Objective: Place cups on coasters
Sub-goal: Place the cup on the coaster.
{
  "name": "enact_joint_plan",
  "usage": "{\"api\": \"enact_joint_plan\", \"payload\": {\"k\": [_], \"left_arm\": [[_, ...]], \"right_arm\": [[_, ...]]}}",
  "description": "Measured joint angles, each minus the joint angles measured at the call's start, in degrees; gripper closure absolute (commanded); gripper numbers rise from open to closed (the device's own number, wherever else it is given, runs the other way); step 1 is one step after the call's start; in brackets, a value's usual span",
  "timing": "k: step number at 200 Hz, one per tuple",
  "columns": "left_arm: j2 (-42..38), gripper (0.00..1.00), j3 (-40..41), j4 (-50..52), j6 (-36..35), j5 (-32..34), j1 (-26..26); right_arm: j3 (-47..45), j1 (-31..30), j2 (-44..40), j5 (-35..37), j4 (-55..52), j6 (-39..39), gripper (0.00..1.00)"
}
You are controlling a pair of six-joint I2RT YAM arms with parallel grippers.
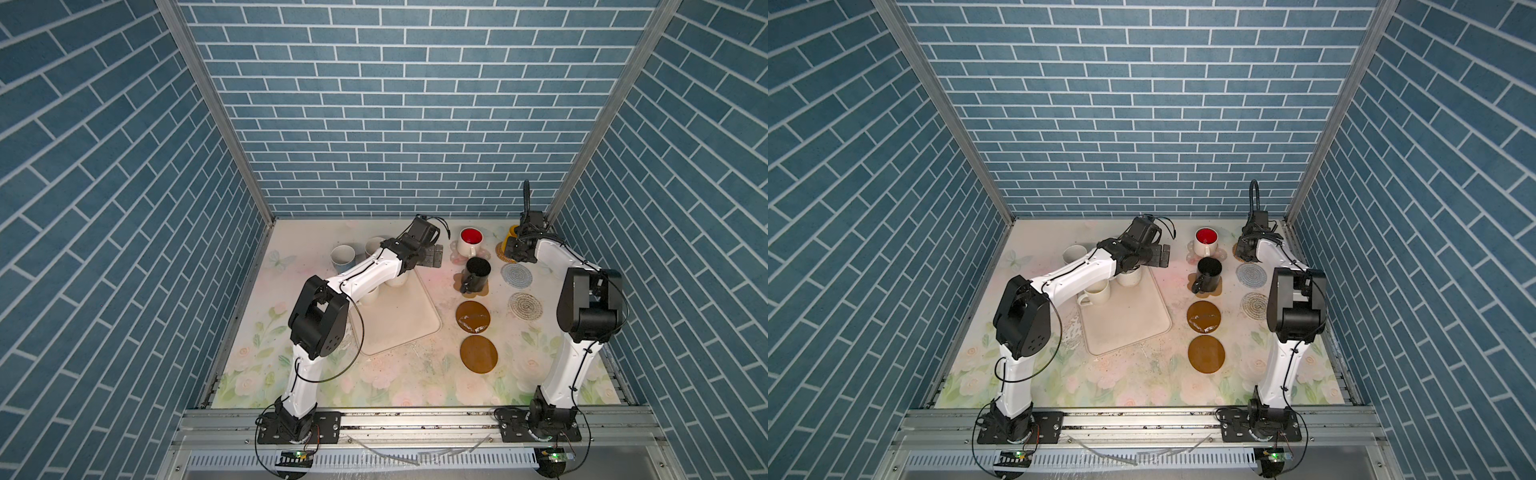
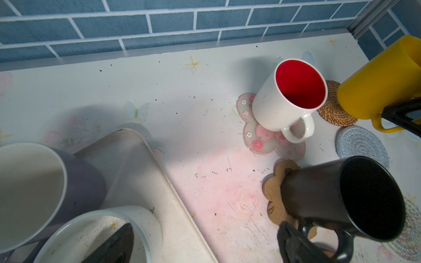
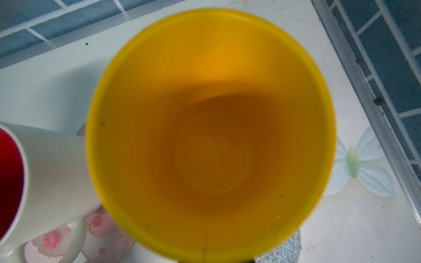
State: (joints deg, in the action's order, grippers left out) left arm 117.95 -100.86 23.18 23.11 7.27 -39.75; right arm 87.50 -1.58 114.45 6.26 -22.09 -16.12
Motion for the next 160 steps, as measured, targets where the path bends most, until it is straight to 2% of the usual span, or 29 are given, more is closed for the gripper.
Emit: {"api": "enact_joint_plan", "payload": {"k": [160], "left_arm": [[2.5,0.01,-0.2,-0.9,-0.5,-1.2,0.4]], "right_arm": [[2.1,0.0,4.1,1.2,1.2,1.5,1.0]]}}
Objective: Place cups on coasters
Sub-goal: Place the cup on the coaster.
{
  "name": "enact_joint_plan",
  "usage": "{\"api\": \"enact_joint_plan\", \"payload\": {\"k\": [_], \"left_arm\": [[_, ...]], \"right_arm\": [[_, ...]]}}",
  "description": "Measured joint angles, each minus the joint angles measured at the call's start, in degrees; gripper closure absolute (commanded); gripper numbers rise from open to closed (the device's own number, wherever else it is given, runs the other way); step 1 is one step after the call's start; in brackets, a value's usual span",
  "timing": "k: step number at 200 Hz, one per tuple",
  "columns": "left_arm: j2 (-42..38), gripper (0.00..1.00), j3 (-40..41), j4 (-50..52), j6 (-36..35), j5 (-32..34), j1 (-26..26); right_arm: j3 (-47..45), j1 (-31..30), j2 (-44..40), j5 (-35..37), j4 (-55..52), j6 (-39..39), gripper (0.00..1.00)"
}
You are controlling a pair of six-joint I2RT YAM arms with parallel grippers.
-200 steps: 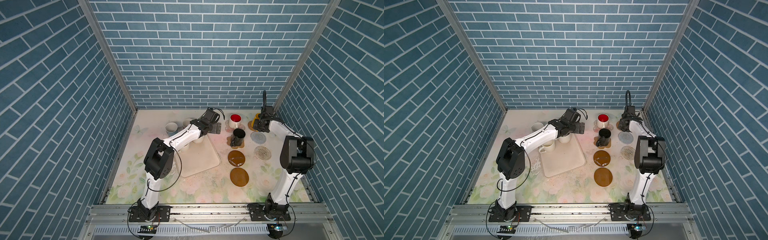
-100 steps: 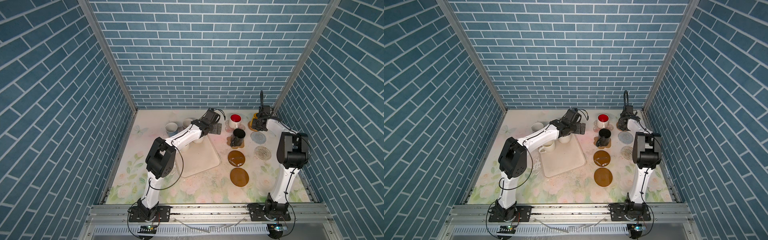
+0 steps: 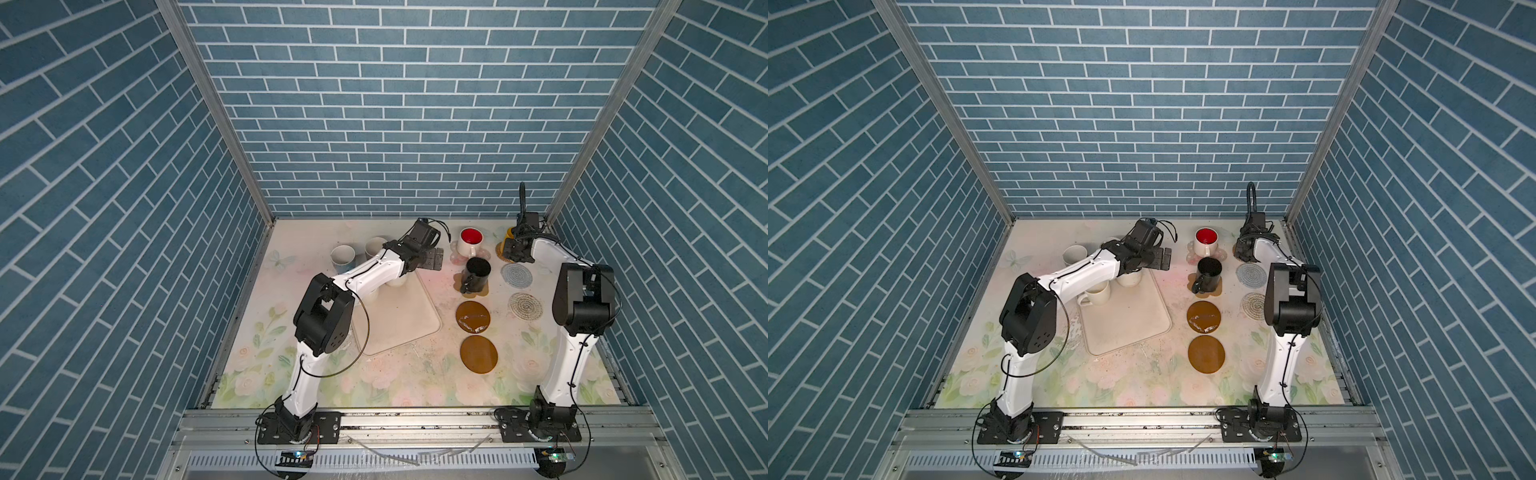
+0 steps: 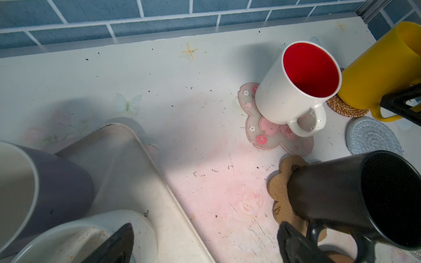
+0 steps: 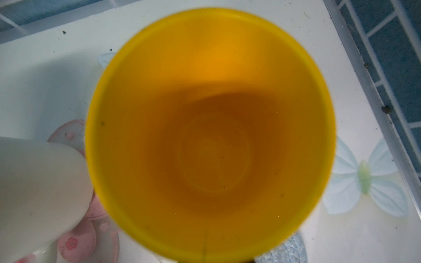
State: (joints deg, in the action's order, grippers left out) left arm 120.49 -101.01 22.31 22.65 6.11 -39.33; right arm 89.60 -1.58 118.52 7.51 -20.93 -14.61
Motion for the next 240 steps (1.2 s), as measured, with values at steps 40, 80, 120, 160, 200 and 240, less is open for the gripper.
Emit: {"api": "enact_joint_plan", "payload": {"k": [40,80,120,160,200,240], "left_arm": [[0.0,0.01,0.0,0.0,0.0,0.0,0.0],[-0.2,0.01,0.0,0.0,0.0,0.0,0.0],[-2.4,0.01,2.0,0.1,0.0,0.7,0.0],[-7.8,0.01,5.8,0.7,0.0,2.0,0.0],[-16.7,0.01,12.0,1.0,0.8,2.2,0.0],[-27.6,0.01,21.9,1.0,2.2,2.2,0.0]], "right_arm": [[0.0,0.0,0.3,0.4,0.5,0.0,0.97],[0.0,0.0,0.2,0.7,1.0,-0.3,0.66],[-0.4,0.0,-0.5,0.9,2.5,-0.6,0.49],[-2.8,0.0,-3.7,0.9,2.9,-0.8,0.39],[-5.9,0.0,-10.4,0.8,2.5,-1.7,0.31],[-9.8,-0.9,-19.8,0.2,2.1,-3.2,0.23]]}}
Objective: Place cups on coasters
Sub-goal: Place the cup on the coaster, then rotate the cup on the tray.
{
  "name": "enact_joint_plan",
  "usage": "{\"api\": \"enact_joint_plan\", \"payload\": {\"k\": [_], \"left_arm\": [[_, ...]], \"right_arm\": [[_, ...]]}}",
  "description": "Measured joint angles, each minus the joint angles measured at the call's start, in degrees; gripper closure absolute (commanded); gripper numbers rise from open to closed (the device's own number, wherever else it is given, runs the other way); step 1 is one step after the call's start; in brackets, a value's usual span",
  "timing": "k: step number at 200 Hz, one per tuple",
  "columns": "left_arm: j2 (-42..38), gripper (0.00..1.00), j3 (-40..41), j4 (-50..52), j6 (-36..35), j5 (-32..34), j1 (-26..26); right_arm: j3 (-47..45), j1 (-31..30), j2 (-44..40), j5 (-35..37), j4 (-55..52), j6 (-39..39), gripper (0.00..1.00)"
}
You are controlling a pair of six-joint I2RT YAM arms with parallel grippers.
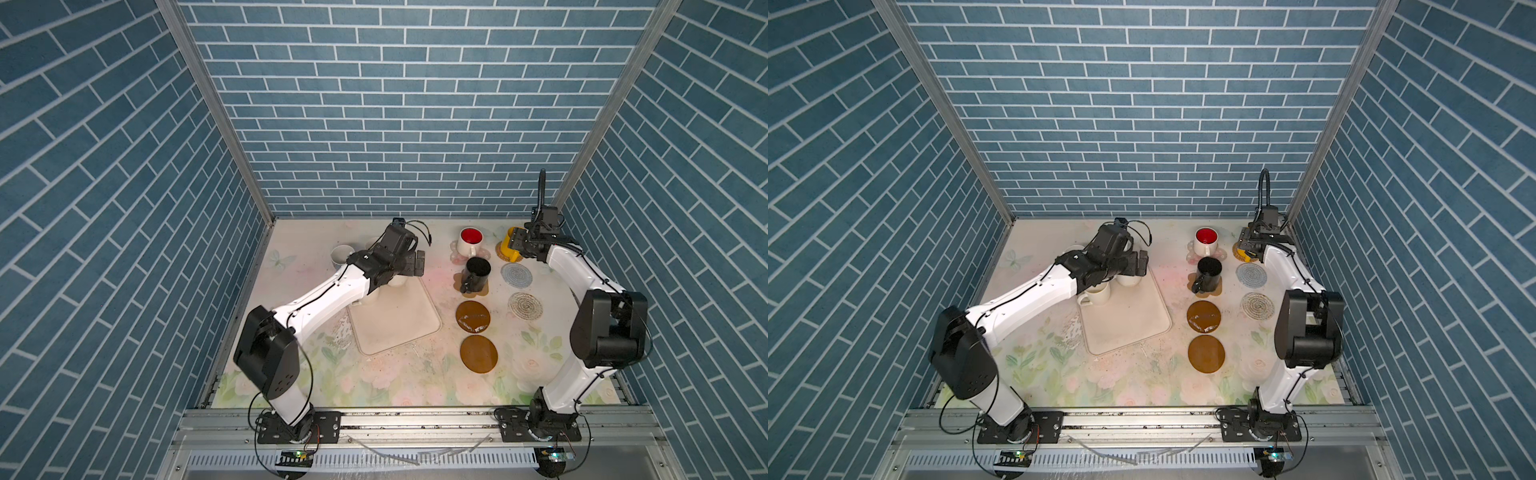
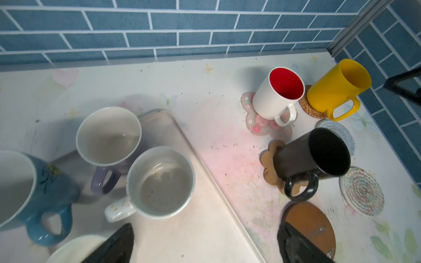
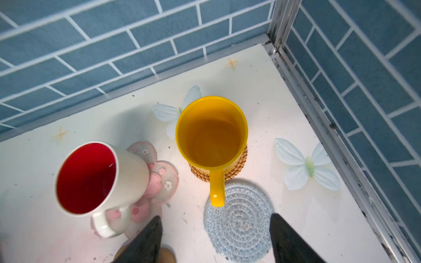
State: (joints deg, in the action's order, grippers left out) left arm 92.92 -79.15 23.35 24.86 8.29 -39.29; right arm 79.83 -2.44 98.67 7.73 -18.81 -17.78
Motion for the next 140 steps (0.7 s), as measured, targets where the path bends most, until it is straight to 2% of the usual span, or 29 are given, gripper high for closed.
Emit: {"api": "enact_joint_plan", "payload": {"k": [43,94,140], "left_arm": [[-11.2,0.01,11.1,2.1,1.7,0.9,0.0],[-23.3,0.06,19.4,6.2,3.2,3.6,0.4],[-28.9,0.09,25.2,8.1,5.0,4.5,3.8]], "right_arm": [[-4.1,-5.4,-8.3,0.4,-0.7,-0.4,0.2],[-8.3,-14.0,-13.9,1.4,-2.9,-1.9,0.2],[-11.0,-21.1,-16.0,1.7,-3.2,-3.5,0.21]]}}
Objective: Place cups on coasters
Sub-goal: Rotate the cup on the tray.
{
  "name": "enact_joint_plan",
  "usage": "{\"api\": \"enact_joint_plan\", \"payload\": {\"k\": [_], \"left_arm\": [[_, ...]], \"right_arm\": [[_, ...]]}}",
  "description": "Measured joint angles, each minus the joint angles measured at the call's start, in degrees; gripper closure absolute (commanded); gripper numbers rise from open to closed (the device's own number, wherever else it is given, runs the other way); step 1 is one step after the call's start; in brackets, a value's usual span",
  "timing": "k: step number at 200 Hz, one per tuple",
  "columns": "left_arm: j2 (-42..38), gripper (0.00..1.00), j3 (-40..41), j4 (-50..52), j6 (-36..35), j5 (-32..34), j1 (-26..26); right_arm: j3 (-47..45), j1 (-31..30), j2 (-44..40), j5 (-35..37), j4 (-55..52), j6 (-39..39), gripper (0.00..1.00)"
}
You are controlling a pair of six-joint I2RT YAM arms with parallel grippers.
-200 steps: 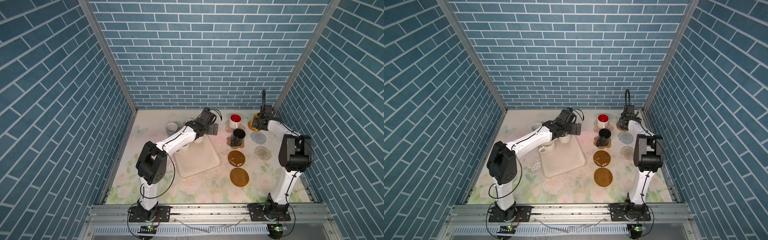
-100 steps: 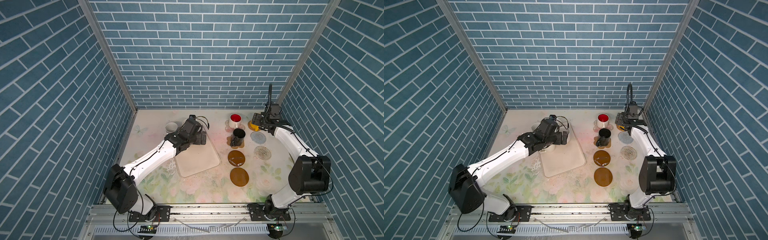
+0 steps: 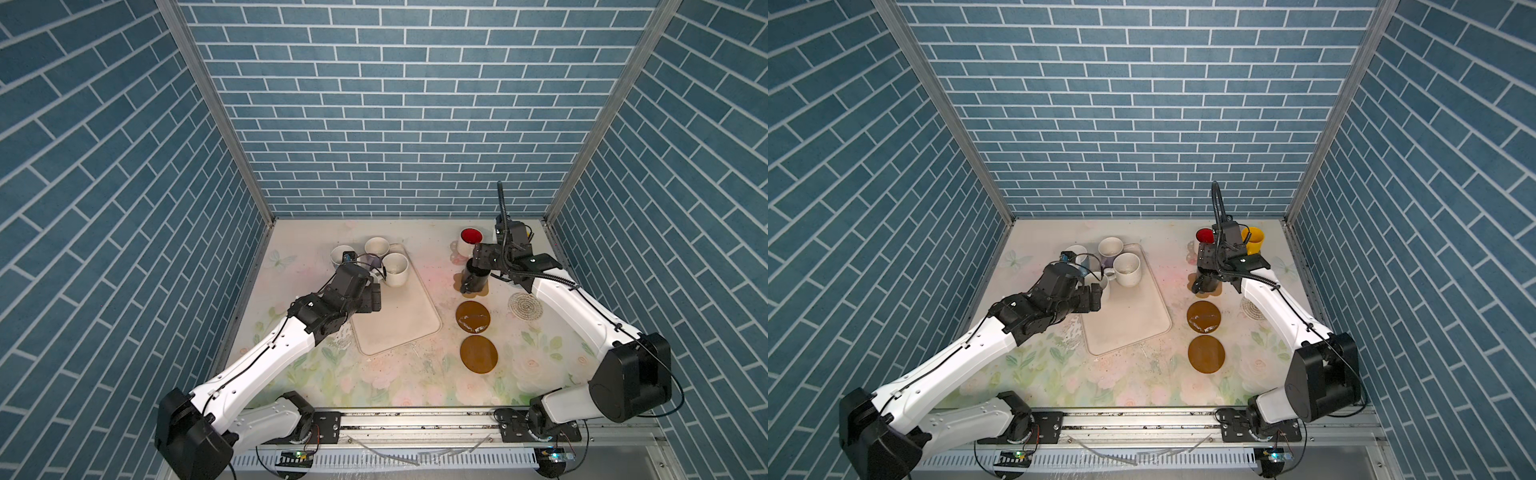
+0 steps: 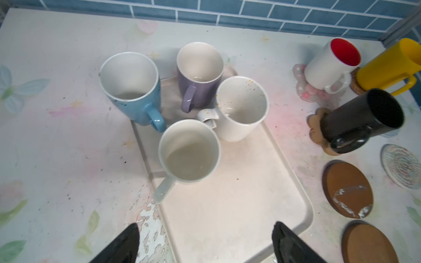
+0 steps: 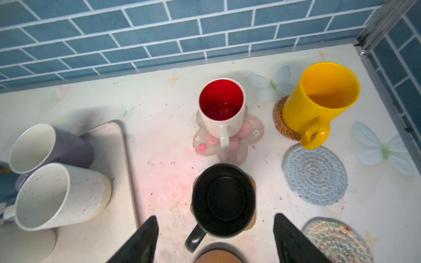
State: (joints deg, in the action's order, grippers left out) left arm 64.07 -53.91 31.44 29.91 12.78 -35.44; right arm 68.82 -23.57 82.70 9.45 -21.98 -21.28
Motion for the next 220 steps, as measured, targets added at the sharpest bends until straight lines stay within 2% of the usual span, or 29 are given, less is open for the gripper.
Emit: {"api": "enact_joint_plan", "payload": {"k": [29,62,125,174,220], "left_arm": [[0.4,0.1,3.8,0.2,1.2,-0.6,4.0],[2.4,0.1,5.4,-0.7,1.4,-0.8,5.9],[8.5,0.1,7.3,-9.4,0.1,-1.7,7.0],[12.0,0.09,8.8,-17.4,-1.3,-3.6,7.0],[13.6,0.12,11.5,-23.1,-1.9,-6.3,7.1]], "right_arm": [[-0.4,-3.7,-0.2,-1.4,-0.1,-0.2,0.21],[-2.5,-6.3,-1.8,-4.4,0.2,-0.7,0.24],[-6.3,-9.7,-2.6,-9.2,2.9,-1.0,0.28],[-7.8,-9.9,-2.6,-10.6,4.7,-0.9,0.29],[-7.9,-9.9,-2.8,-10.7,4.9,-0.8,0.29]]}}
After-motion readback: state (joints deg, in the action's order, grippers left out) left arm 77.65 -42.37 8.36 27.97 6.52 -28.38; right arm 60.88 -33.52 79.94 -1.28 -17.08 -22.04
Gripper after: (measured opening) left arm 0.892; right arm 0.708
